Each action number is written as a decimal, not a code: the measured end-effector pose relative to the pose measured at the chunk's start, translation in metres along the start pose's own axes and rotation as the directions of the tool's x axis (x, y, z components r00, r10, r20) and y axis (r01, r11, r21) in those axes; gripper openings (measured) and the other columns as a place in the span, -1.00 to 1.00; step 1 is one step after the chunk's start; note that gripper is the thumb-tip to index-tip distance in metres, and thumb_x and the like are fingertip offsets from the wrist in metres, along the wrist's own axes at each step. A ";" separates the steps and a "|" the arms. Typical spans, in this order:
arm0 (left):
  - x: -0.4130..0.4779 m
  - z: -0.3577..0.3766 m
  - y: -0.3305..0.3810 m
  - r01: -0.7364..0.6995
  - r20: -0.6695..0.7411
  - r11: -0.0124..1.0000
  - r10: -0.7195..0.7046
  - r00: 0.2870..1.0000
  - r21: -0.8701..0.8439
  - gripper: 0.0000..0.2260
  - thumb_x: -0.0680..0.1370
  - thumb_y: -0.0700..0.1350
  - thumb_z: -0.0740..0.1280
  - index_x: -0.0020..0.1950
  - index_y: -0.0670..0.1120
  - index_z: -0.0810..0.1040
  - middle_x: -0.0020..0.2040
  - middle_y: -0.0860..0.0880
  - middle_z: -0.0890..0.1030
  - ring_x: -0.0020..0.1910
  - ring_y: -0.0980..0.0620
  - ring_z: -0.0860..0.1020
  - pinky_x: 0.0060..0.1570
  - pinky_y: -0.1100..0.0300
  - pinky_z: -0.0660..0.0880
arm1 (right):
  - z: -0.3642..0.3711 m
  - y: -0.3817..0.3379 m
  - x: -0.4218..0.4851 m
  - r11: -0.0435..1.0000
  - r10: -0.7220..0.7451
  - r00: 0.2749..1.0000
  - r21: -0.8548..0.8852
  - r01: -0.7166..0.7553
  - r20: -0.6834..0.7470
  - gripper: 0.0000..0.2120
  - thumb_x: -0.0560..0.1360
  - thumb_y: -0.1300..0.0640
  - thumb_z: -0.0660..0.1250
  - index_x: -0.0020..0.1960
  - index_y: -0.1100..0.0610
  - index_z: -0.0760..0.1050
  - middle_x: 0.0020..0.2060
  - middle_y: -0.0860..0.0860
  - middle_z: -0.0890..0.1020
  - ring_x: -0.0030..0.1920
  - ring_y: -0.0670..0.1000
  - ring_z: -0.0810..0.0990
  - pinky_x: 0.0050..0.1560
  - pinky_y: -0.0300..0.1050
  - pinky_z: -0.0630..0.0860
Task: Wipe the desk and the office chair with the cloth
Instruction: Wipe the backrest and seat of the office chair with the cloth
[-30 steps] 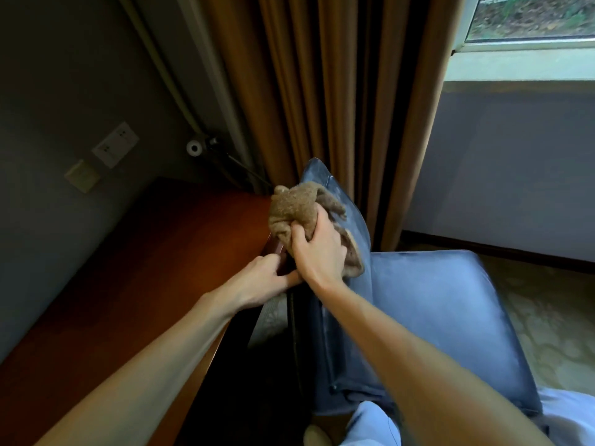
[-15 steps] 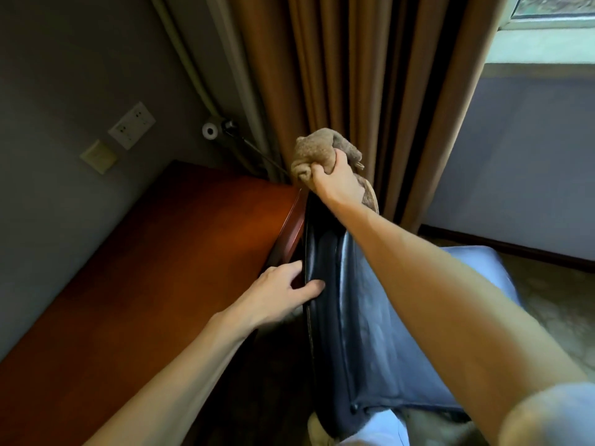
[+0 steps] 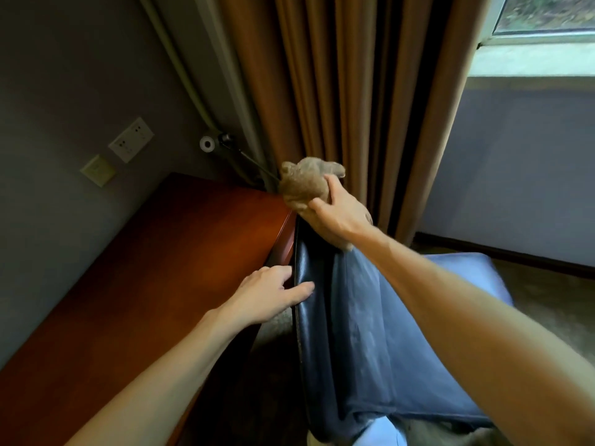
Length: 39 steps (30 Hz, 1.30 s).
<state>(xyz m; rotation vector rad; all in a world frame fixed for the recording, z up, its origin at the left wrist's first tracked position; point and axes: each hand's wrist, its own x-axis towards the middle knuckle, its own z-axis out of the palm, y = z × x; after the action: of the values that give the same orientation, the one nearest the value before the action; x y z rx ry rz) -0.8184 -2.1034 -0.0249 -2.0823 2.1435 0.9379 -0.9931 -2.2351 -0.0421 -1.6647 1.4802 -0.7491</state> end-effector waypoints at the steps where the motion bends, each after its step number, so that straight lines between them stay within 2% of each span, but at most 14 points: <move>1: 0.002 -0.001 0.000 -0.003 -0.004 1.000 0.003 1.000 0.012 -0.28 0.39 0.54 0.11 -0.12 -0.14 0.51 -0.31 0.03 0.54 -0.34 0.00 0.50 -0.31 0.03 0.36 | 0.001 0.000 -0.015 0.999 -0.042 0.999 -0.024 0.042 -0.003 -0.36 0.46 -0.16 0.20 0.52 -0.13 0.21 0.26 0.11 0.61 0.22 0.19 0.61 0.09 0.02 0.47; 4: 0.008 -0.005 0.001 -0.004 0.003 0.999 0.004 1.000 0.048 -0.30 0.34 0.57 0.10 -0.13 -0.05 0.55 -0.21 0.01 0.63 -0.20 -0.03 0.61 -0.27 0.04 0.42 | 0.005 0.001 -0.059 0.992 -0.110 0.994 -0.066 0.111 0.013 -0.34 0.43 -0.17 0.19 0.51 -0.13 0.22 0.32 0.08 0.56 0.31 0.17 0.55 0.25 0.08 0.49; 7: 0.008 -0.008 0.002 -0.014 0.015 0.999 0.013 1.000 0.046 -0.32 0.30 0.60 0.11 -0.09 0.02 0.57 -0.15 0.02 0.64 -0.14 -0.03 0.62 -0.26 0.06 0.45 | 0.007 0.002 -0.099 0.994 -0.108 0.994 -0.031 0.108 0.007 -0.36 0.40 -0.16 0.20 0.48 -0.15 0.27 0.27 -0.03 0.54 0.28 0.09 0.55 0.17 -0.04 0.44; 10: 0.006 -0.009 0.003 -0.038 0.050 0.999 0.040 0.998 -0.039 -0.26 0.32 0.57 0.17 0.25 0.10 0.60 0.14 0.00 0.68 0.11 -0.05 0.63 0.09 -0.03 0.59 | 0.009 0.001 -0.130 0.993 -0.065 0.998 0.097 0.064 0.005 -0.39 0.34 -0.20 0.17 0.40 -0.22 0.31 0.14 -0.15 0.55 0.14 -0.03 0.57 0.07 -0.08 0.42; 12: 0.003 -0.008 0.002 -0.057 0.067 0.992 0.065 0.996 -0.115 -0.24 0.33 0.54 0.24 0.35 0.10 0.58 0.23 0.00 0.67 0.21 -0.05 0.62 0.22 -0.08 0.57 | 0.004 0.002 -0.139 0.987 -0.024 0.999 0.161 0.019 0.030 -0.42 0.31 -0.21 0.19 0.34 -0.25 0.35 0.13 -0.14 0.61 0.12 -0.04 0.58 0.12 -0.03 0.49; 16: -0.002 -0.004 -0.002 -0.078 0.069 0.968 0.097 0.993 -0.240 -0.27 0.28 0.63 0.34 0.24 0.18 0.64 0.14 0.09 0.71 0.12 0.06 0.66 0.19 -0.07 0.59 | -0.034 0.005 -0.130 0.954 0.062 0.980 0.277 -0.113 0.188 -0.56 0.36 -0.08 0.32 0.23 -0.05 0.57 0.04 -0.03 0.71 0.09 0.03 0.68 0.22 0.14 0.61; 19: -0.005 -0.001 -0.003 -0.064 0.065 0.973 0.080 0.995 -0.222 -0.26 0.23 0.68 0.29 0.15 0.20 0.67 0.03 0.08 0.74 -0.01 0.09 0.69 0.09 -0.04 0.63 | -0.052 0.002 -0.122 0.895 0.126 0.990 0.422 -0.144 0.070 -0.68 0.42 -0.05 0.30 0.09 0.03 0.63 -0.06 0.01 0.75 0.00 0.02 0.73 0.13 0.11 0.65; 23: -0.016 0.004 -0.004 -0.109 0.074 0.972 0.127 0.989 -0.207 -0.18 0.32 0.66 0.24 0.45 0.25 0.49 0.33 0.22 0.61 0.28 0.19 0.58 0.28 0.16 0.52 | -0.051 -0.010 -0.101 0.861 0.178 0.980 0.496 -0.110 -0.092 -0.72 0.44 -0.08 0.30 0.11 -0.04 0.57 -0.05 -0.07 0.72 -0.04 -0.08 0.71 -0.01 -0.05 0.63; 25: -0.020 0.007 -0.005 -0.118 0.096 0.973 0.139 0.986 -0.199 -0.18 0.35 0.63 0.22 0.52 0.25 0.40 0.39 0.21 0.57 0.25 0.16 0.59 0.30 0.13 0.50 | -0.045 -0.019 -0.087 0.861 0.158 0.984 0.500 -0.100 -0.076 -0.69 0.52 -0.04 0.31 0.25 -0.04 0.51 0.05 -0.07 0.70 0.02 -0.11 0.69 0.02 -0.11 0.59; 27: -0.023 0.008 -0.008 -0.115 0.137 0.975 0.142 0.980 -0.188 -0.17 0.37 0.61 0.19 0.56 0.25 0.32 0.44 0.13 0.54 0.21 0.10 0.60 0.34 0.02 0.50 | -0.029 -0.027 -0.077 0.910 0.125 0.992 0.401 -0.107 -0.018 -0.65 0.59 0.03 0.30 0.37 -0.01 0.43 0.17 -0.04 0.65 0.14 -0.05 0.65 0.12 -0.06 0.56; 29: -0.025 0.010 -0.011 -0.108 0.162 0.980 0.135 0.977 -0.165 -0.15 0.37 0.61 0.17 0.58 0.24 0.29 0.47 0.06 0.53 0.34 0.03 0.55 0.38 -0.05 0.48 | -0.005 -0.028 -0.083 0.984 0.049 0.998 0.168 -0.057 0.051 -0.59 0.59 -0.01 0.26 0.42 -0.07 0.33 0.15 -0.08 0.58 0.20 0.03 0.61 0.10 -0.03 0.55; 32: -0.028 0.008 -0.018 -0.099 0.204 0.985 0.127 0.971 -0.143 -0.11 0.33 0.67 0.18 0.53 0.20 0.37 0.37 0.06 0.59 0.32 0.03 0.56 0.34 -0.05 0.52 | 0.018 -0.033 -0.103 0.997 -0.037 0.999 -0.061 0.039 0.033 -0.47 0.47 -0.12 0.14 0.44 -0.19 0.25 0.02 -0.11 0.53 -0.02 0.00 0.55 -0.19 -0.23 0.37; 35: -0.029 0.011 -0.017 -0.136 0.211 0.986 0.154 0.965 -0.098 -0.07 0.22 0.73 0.18 0.43 0.21 0.47 0.21 0.10 0.66 0.21 0.08 0.59 0.26 -0.05 0.56 | 0.011 -0.029 -0.125 0.992 -0.017 1.000 -0.121 0.019 0.017 -0.42 0.43 -0.15 0.13 0.46 -0.18 0.27 0.05 -0.08 0.54 -0.03 0.00 0.50 -0.04 -0.06 0.43; 39: -0.032 0.021 -0.011 -0.220 0.135 0.973 0.210 0.968 0.063 -0.12 0.11 0.78 0.13 0.07 0.14 0.57 -0.18 0.16 0.65 -0.16 0.20 0.59 -0.21 0.17 0.52 | -0.003 -0.024 -0.166 0.991 0.015 0.997 -0.131 -0.005 0.071 -0.45 0.39 -0.16 0.19 0.38 -0.16 0.41 -0.04 -0.10 0.62 0.02 0.07 0.61 0.10 -0.01 0.52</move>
<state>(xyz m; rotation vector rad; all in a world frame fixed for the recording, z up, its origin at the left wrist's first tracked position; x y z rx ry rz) -0.8132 -2.0653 -0.0334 -1.7304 2.3322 0.9591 -1.0085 -2.0711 -0.0097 -1.7618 1.5134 -0.5916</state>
